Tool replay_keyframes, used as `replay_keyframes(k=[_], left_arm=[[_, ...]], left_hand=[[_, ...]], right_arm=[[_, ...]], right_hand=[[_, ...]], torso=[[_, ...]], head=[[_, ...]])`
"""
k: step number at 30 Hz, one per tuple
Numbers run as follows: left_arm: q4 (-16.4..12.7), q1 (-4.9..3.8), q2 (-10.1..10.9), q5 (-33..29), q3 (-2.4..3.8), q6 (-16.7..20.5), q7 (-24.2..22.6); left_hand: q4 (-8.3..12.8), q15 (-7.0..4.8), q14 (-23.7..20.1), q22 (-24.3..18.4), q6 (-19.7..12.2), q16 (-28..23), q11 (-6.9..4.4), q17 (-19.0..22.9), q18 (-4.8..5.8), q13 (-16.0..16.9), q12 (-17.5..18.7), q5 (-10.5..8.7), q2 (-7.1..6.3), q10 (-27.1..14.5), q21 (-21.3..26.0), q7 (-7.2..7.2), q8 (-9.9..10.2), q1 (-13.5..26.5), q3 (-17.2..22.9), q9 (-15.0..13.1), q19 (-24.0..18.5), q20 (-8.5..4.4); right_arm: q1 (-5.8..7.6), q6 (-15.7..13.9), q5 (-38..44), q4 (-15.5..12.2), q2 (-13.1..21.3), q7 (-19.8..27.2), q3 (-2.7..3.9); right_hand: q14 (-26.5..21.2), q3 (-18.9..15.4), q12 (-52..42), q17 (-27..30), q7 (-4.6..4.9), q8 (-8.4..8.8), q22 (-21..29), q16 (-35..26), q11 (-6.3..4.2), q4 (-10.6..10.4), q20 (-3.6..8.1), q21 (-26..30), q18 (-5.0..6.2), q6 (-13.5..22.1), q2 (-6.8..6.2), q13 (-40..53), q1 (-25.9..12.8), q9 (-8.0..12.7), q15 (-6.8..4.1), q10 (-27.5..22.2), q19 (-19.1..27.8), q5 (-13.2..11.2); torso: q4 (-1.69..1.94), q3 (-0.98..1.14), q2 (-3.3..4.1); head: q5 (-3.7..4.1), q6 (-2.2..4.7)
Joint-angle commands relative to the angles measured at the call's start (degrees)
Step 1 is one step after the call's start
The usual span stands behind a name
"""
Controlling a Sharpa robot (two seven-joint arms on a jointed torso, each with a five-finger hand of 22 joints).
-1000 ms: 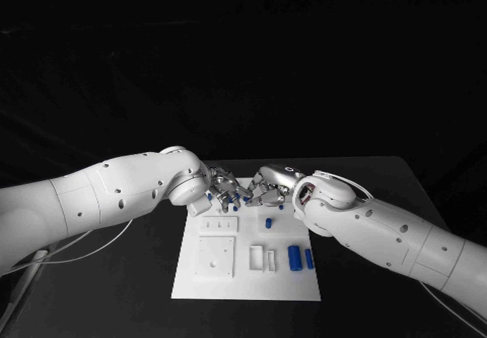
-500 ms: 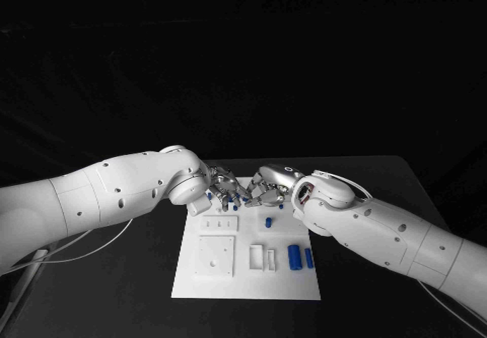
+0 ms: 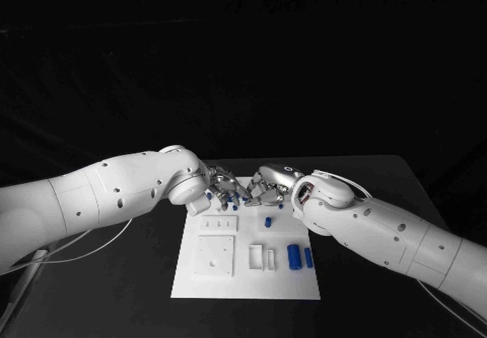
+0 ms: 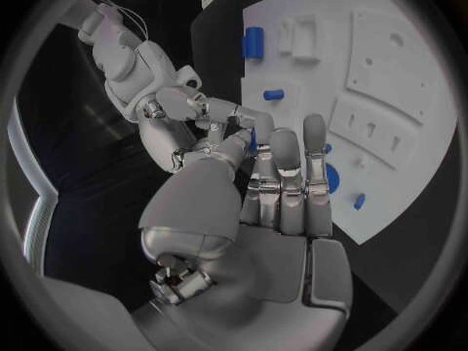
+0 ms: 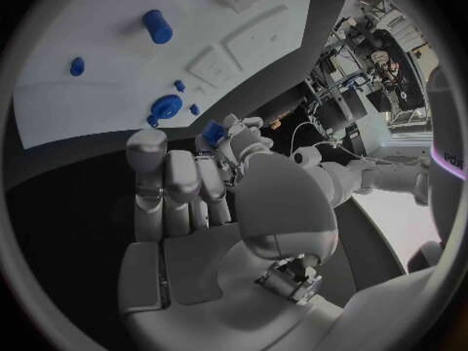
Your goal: Assemble the parts on the task board
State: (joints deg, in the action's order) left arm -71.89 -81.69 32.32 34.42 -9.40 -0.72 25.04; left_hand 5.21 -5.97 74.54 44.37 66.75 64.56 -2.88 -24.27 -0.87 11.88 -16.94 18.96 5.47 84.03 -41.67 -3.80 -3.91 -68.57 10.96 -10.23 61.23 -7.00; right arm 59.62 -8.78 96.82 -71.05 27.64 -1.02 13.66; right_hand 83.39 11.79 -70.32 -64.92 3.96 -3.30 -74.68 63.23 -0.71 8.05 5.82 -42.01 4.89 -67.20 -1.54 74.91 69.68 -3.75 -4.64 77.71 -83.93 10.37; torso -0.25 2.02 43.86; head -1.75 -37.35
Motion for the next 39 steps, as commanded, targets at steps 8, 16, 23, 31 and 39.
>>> replay_keyframes(k=[8,16,23,31,39], left_arm=[[-0.01,-0.05,0.13,0.36,0.03,1.5,-0.64],[0.52,-0.04,0.26,1.49,0.02,2.47,-0.3],[0.97,-0.04,0.67,2.88,0.01,2.38,0.51],[1.27,-0.01,0.9,5.97,-0.12,1.19,2.44],[1.97,0.16,1.0,7.92,-1.53,0.85,3.79]], left_hand=[[-0.28,-1.19,1.69,2.24,7.1,2.04,-1.05,-3.56,0.46,1.58,-5.85,4.09,-1.33,2.76,-1.27,5.01,0.11,1.16,0.87,-39.79,1.07,-1.09],[-0.23,-1.54,2.57,3.42,8.84,2.76,-1.31,-6.22,0.47,1.95,-9.1,4.76,-1.62,2.85,-1.48,5.53,0.1,1.44,0.81,-41.48,1.64,-1.4],[0.02,-1.58,3.13,4.58,9.51,2.39,-1.48,-8.55,0.32,1.6,-10.5,5.26,-1.63,2.86,-1.23,5.76,0.15,1.82,1.04,-42.55,2.02,-1.37],[0.37,-1.76,4.33,5.87,10.93,3.9,-1.83,-12.35,0.13,1.85,-12.87,5.84,-1.54,2.83,-1.24,6.23,0.08,2.37,0.95,-44.07,2.63,-1.42],[0.84,-1.74,5.1,6.81,11.88,5.05,-1.97,-14.86,-0.26,1.96,-14.27,6.41,-1.09,2.84,-1.27,6.5,0.1,3.05,1.26,-45.17,3.01,-1.17]], right_arm=[[-0.14,-4.92,-0.12,0.16,0.98,0.77,0.03],[-0.84,-7.21,-1.09,-1.3,3.24,2.14,0.03],[-1.65,-8.84,-2.07,-4.15,6.89,3.03,0.05],[-1.95,-12.46,-9.1,-5.27,11.09,4.15,1.44],[-1.94,-15.21,-19.9,-4.46,13.92,7.84,3.87]], right_hand=[[-0.59,-3.95,3.91,1.78,2.83,-0.26,1.59,-2.46,1.54,-2.45,-1.16,3.77,2.06,12.47,-3.01,0.19,-0.35,0.25,1.26,-3.11,-2.82,1.14],[-0.85,-7.9,4.92,2.71,3.29,0.09,2.44,-3.86,1.85,-4.3,-1.65,5.93,2.72,19.05,-4.0,-1.65,1.35,0.53,1.54,-4.32,-2.81,2.58],[-0.82,-8.64,5.13,2.86,3.41,0.05,2.5,-4.13,1.97,-4.68,-1.73,6.24,2.76,18.66,-4.17,-2.23,1.63,0.5,1.62,-4.54,-2.85,3.87],[-0.73,-8.31,5.29,2.95,3.17,-0.03,2.71,-4.32,1.78,-5.01,-1.64,6.68,2.73,16.24,-4.17,-2.73,1.66,0.42,1.5,-4.49,-2.88,5.91],[-1.13,-8.81,10.16,6.96,2.95,-0.11,7.15,-10.81,1.41,-3.37,-1.32,14.41,2.43,14.6,-3.25,-8.04,1.1,0.35,1.28,-6.78,-2.71,7.26]], torso=[[0.02,0.0,0.0],[-0.01,0.01,-0.01],[-0.06,0.04,-0.04],[-0.11,0.02,-0.14],[-0.36,0.07,-0.54]], head=[[0.04,-0.14],[-0.47,-0.37],[-0.94,-0.7],[-1.42,-1.22],[-2.17,-2.24]])
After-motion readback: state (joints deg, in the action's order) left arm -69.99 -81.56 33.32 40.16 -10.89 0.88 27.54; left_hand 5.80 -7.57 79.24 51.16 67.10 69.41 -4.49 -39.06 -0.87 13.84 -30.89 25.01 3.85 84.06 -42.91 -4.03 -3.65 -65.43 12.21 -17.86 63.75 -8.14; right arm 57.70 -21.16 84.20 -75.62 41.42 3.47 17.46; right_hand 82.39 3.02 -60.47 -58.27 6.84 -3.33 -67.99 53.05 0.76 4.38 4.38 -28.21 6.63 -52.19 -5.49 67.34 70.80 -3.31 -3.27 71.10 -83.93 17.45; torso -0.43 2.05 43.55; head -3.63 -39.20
